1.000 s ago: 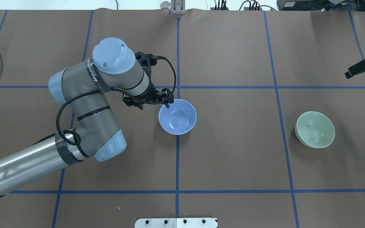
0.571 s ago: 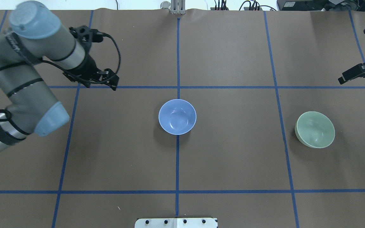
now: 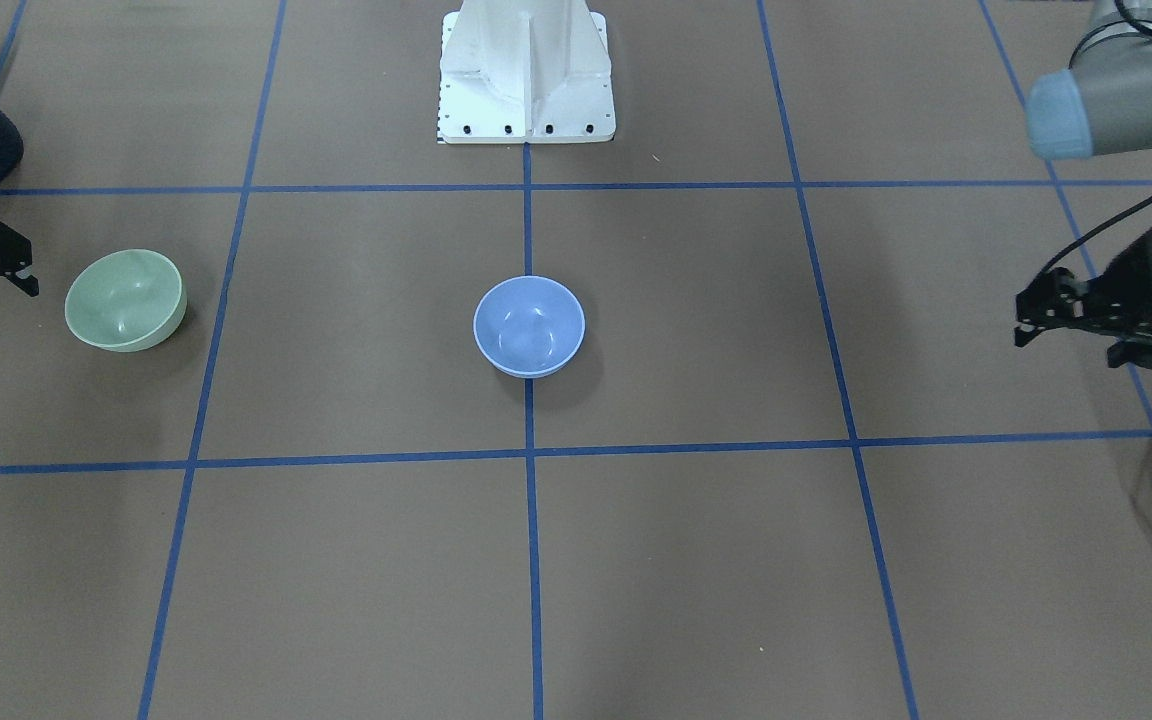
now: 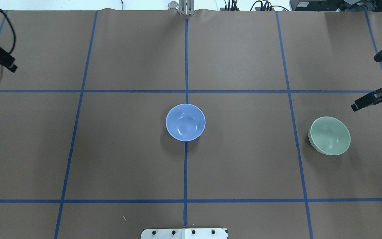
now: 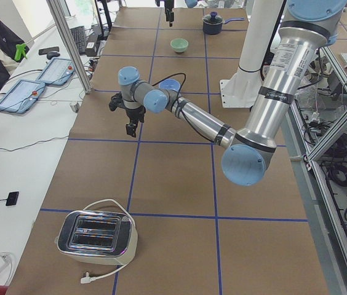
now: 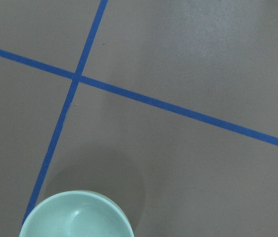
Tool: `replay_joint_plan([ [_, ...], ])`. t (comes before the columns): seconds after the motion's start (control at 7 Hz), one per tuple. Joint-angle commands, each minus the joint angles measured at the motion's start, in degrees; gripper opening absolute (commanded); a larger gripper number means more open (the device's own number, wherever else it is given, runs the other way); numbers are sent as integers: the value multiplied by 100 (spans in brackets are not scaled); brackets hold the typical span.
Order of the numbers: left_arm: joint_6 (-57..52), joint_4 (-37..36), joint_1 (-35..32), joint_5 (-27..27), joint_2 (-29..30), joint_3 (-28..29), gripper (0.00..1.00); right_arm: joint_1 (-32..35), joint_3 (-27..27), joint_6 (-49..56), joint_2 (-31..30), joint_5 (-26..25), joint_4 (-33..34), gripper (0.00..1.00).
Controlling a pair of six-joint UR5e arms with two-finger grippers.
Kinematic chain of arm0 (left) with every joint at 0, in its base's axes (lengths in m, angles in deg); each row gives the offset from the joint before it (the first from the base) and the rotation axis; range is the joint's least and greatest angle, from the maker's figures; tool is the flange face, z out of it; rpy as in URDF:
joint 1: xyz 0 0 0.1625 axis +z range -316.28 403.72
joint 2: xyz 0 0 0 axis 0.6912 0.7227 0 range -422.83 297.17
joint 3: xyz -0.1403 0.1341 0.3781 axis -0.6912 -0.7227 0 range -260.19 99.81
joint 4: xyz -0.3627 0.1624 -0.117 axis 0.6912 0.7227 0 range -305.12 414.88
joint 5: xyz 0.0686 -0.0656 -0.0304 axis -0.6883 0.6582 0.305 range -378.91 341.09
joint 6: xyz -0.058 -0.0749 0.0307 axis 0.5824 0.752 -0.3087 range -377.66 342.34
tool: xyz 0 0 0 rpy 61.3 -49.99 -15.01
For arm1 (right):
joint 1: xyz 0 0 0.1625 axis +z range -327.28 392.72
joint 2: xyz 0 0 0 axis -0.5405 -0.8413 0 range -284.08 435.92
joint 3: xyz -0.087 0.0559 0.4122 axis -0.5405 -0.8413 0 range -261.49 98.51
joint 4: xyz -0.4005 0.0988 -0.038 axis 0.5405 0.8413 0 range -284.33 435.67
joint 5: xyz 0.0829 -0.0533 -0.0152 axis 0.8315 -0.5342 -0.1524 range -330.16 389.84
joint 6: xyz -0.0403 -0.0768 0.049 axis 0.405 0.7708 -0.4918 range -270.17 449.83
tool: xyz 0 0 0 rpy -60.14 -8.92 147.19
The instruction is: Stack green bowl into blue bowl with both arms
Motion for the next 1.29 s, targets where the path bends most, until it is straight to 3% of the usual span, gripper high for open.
replay_joint_plan([
  [0.0, -1331, -294, -1175, 50, -917, 72, 98, -405, 66, -267, -96, -366, -51, 100],
  [0.43, -1643, -205, -1425, 41, -1081, 54, 98, -941, -494, -810, -158, -691, -1189, 98],
  [0.57, -1643, -205, -1434, 41, -1081, 54, 98, -986, -662, -865, -193, -684, -1472, 92],
  [0.86, -1643, -205, -1434, 41, -1090, 63, 98, -1039, -690, -839, -394, -666, -1685, 71],
  [1.14, -1626, -205, -1425, 41, -1098, 72, 98, -1065, -751, -856, -421, -640, -1712, 34],
])
